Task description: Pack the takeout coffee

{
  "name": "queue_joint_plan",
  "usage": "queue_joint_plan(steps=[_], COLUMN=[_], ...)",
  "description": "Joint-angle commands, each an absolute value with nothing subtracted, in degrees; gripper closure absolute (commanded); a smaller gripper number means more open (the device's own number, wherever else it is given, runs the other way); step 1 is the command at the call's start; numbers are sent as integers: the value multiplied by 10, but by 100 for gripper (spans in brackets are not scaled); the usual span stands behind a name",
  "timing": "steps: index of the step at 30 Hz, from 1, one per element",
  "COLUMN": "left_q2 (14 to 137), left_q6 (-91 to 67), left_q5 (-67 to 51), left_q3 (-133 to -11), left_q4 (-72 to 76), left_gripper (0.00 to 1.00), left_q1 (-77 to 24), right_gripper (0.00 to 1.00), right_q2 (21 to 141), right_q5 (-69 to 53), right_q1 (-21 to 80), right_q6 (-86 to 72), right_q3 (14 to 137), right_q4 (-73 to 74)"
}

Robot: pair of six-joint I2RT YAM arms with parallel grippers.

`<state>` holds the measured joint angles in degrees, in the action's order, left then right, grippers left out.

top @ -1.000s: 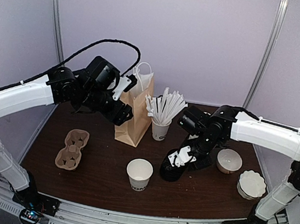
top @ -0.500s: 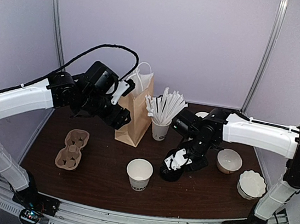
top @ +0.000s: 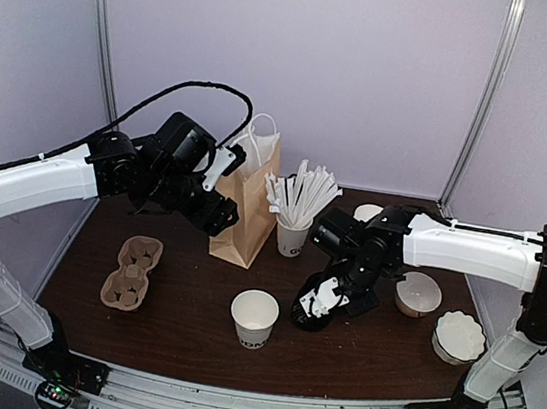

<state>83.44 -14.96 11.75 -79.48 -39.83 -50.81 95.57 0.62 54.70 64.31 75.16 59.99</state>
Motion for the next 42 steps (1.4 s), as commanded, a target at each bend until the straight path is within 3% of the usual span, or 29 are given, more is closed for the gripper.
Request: queue_joint_plan(steps=[1, 7, 16, 31, 35, 40, 42], left_q2=[822, 823, 824, 813, 746, 671, 670], left_q6=[-156, -157, -148, -144, -131, -83, -66], left_q5=[118, 115, 119, 121, 113, 39, 8], left_q3=[-791, -790, -798, -817, -720, -578, -546], left_q4=[-372, -371, -367, -375, -247, 13, 109], left_gripper=[22, 22, 22, 22, 19, 16, 5], left_q1=[-502, -502, -499, -497, -497, -497, -505], right_gripper=[80, 91, 92, 94, 95, 95, 96], right_q2=[948, 940, 918, 907, 871, 854, 856], right_q5=[27, 33, -17, -28, -147, -423, -528], right_q1=[552, 555, 561, 562, 546, 460, 419], right_q6=[640, 637, 606, 568, 502, 335, 250], right_q3=[747, 757, 823, 845, 940, 1010, 1011], right_q4=[586, 589, 664, 668, 669, 615, 567])
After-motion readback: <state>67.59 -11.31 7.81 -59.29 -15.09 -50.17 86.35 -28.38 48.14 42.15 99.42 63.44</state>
